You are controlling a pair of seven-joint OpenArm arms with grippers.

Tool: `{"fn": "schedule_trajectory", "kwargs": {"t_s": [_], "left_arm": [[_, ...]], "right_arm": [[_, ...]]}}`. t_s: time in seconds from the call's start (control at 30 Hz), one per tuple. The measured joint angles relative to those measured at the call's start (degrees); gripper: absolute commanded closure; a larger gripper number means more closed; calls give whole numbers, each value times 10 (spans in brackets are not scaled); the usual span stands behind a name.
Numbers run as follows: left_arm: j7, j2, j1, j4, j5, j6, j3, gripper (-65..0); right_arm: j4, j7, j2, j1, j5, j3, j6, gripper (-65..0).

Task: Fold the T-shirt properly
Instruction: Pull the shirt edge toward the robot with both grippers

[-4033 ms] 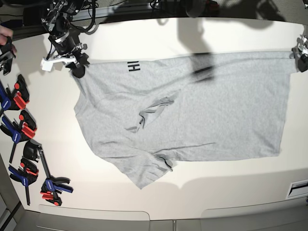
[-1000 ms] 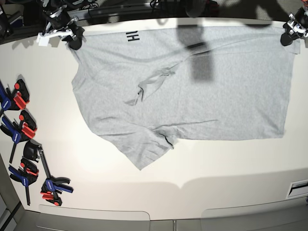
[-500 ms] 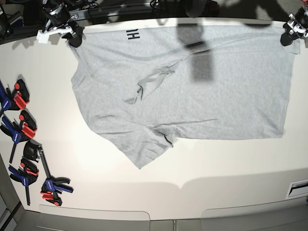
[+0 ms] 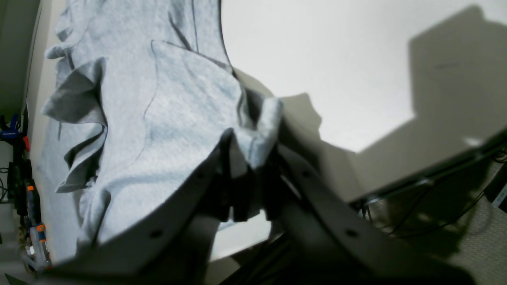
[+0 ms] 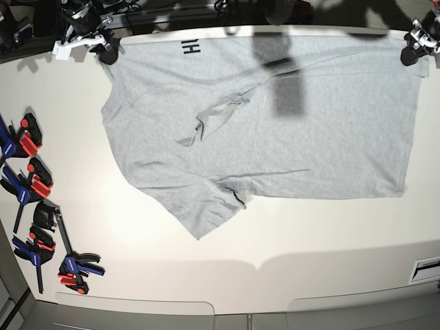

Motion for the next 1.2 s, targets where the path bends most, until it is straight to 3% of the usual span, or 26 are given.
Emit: {"fn": "schedule_trajectory", "kwargs": {"t_s": [0.07, 0.33, 0.47, 0.73, 0.97, 1.2], "left_arm": [[0, 0, 0, 0, -1, -5, 0, -108], [-1, 0, 0, 0, -3, -5, -2, -136], [1, 3, 0, 0, 0, -5, -26, -182], [11, 3, 5, -3, 27, 4, -108, -181], [14, 3, 5, -3, 28, 4, -114, -181], [0, 3, 5, 7, 37, 4, -114, -181]], "right_arm": [[2, 5, 1, 0, 3, 0, 0, -218], [3, 14, 2, 0, 0, 0, 0, -220], [3, 18, 2, 0, -2, 0, 0, -220], [57, 48, 2, 5, -60, 1, -2, -220], [84, 64, 3, 37, -106, 1, -11, -220], [84, 69, 33, 71, -117, 1, -13, -220]]}}
